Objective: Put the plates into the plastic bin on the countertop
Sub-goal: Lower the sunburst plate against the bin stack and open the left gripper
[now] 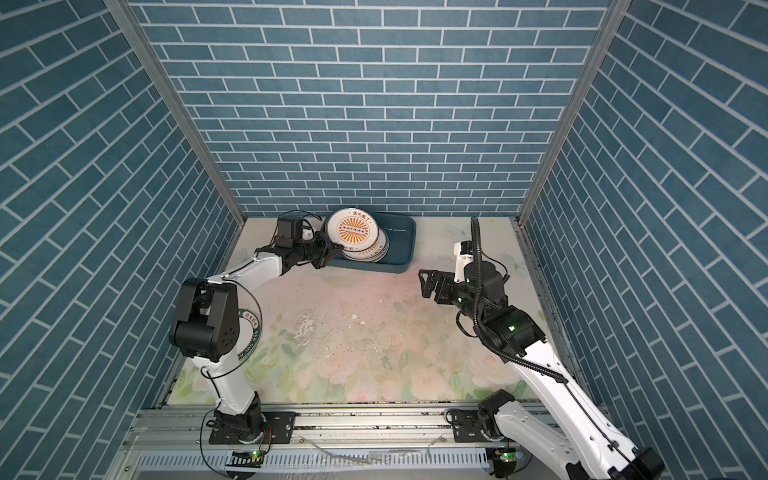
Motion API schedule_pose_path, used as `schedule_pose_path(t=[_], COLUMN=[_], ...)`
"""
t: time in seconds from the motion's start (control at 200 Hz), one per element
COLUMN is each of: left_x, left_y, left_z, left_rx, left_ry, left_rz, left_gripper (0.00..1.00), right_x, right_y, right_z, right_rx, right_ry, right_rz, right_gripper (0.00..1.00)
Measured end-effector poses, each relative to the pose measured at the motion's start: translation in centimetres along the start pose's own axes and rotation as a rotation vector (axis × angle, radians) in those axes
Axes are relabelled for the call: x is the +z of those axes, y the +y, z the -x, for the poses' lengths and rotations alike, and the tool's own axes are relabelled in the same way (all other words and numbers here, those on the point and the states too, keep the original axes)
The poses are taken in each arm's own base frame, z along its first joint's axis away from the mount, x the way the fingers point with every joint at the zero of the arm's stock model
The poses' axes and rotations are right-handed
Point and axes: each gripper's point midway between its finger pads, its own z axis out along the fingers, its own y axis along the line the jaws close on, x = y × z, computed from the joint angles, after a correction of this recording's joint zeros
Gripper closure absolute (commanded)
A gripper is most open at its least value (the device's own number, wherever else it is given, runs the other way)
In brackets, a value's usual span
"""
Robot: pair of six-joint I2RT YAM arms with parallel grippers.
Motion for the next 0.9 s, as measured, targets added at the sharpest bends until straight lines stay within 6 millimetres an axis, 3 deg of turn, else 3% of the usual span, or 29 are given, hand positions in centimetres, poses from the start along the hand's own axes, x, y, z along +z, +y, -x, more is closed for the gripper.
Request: schedule_pose_path(t=[0.58,0.9], left_x=[5.0,6.3], left_y=[1.3,2.6], left_z=[1.7,2.1], left_rx=[-0.050,-0.076], left_ry=[0.076,0.090], left_rz=[0.018,0.041], left_gripper=[0.94,0.94], right_x=[0.0,0.3], right_y=[-5.0,-6.2], right_z=[1.5,1.7], right_rx=[0.064,0.106], right_ry=[-0.020,-0.010], right_rz=[-0.120,-0.111], right_gripper=[0.02,0.02])
